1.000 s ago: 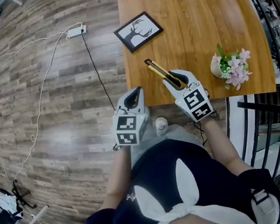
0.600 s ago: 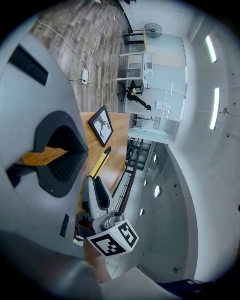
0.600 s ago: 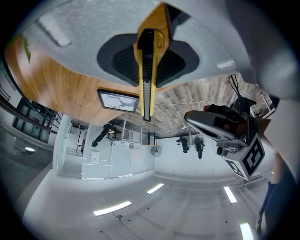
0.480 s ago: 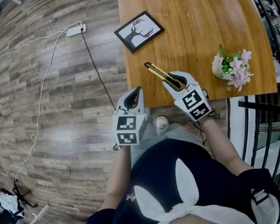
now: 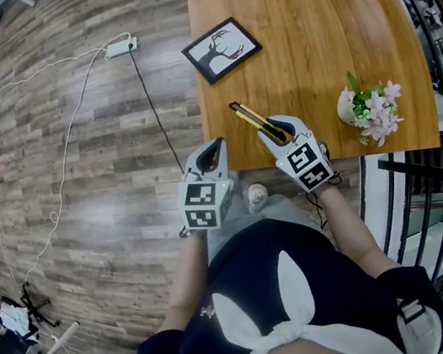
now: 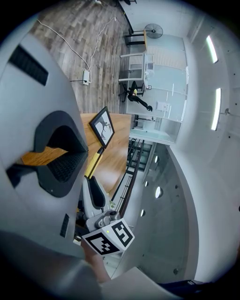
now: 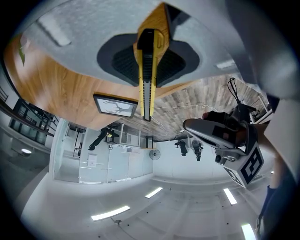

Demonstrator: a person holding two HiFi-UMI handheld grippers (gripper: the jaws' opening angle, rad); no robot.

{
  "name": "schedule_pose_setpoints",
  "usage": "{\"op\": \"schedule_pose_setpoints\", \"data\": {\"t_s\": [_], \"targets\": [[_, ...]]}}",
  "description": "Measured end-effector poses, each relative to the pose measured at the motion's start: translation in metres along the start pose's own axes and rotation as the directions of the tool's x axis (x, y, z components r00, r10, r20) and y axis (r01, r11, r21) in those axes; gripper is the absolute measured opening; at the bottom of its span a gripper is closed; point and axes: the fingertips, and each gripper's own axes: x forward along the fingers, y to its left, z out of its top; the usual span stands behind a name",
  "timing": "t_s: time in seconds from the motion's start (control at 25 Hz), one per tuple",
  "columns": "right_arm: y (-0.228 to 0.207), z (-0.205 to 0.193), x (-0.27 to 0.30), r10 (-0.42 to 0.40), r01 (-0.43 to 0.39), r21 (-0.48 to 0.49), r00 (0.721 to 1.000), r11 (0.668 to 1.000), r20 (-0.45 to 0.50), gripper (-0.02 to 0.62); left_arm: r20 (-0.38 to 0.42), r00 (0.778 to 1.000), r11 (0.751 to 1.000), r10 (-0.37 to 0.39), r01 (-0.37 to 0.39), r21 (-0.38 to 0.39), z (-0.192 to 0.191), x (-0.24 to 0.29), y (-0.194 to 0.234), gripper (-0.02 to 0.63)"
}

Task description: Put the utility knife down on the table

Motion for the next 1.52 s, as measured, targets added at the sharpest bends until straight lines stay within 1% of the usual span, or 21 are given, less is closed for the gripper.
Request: {"op": "schedule_pose_setpoints", "data": {"t_s": [0.16, 0.32, 0.52, 1.16, 1.52], "targets": [[0.001, -0.005, 0.003, 0.007, -0.007, -0.015, 1.0, 1.0, -0.014, 0.115, -0.001, 1.0, 1.0, 0.003, -0.003, -0.002, -0.001, 0.0, -0.001, 0.017], [0.002, -0.011, 0.008, 0.007, -0.012, -0.089, 0.999, 0.996, -0.051, 0.114, -0.004, 1.0, 1.0, 0.008, -0.008, -0.005, -0.003, 0.0, 0.001, 0.017], [0.006, -0.022, 0.018, 0.03, -0.042, -0.136, 0.996, 0.99, -0.085, 0.114, -0.009, 1.0, 1.0, 0.018, -0.018, -0.006, -0.004, 0.003, 0.005, 0.017], [0.007, -0.047, 0.041, 0.072, -0.097, -0.159, 0.985, 0.983, -0.158, 0.115, -0.029, 0.999, 0.999, 0.033, -0.034, -0.021, -0.004, 0.01, 0.014, 0.017], [0.01, -0.061, 0.055, 0.111, -0.145, -0.162, 0.973, 0.976, -0.202, 0.114, -0.041, 0.998, 0.999, 0.038, -0.039, -0.031, -0.006, 0.012, 0.017, 0.017]]}}
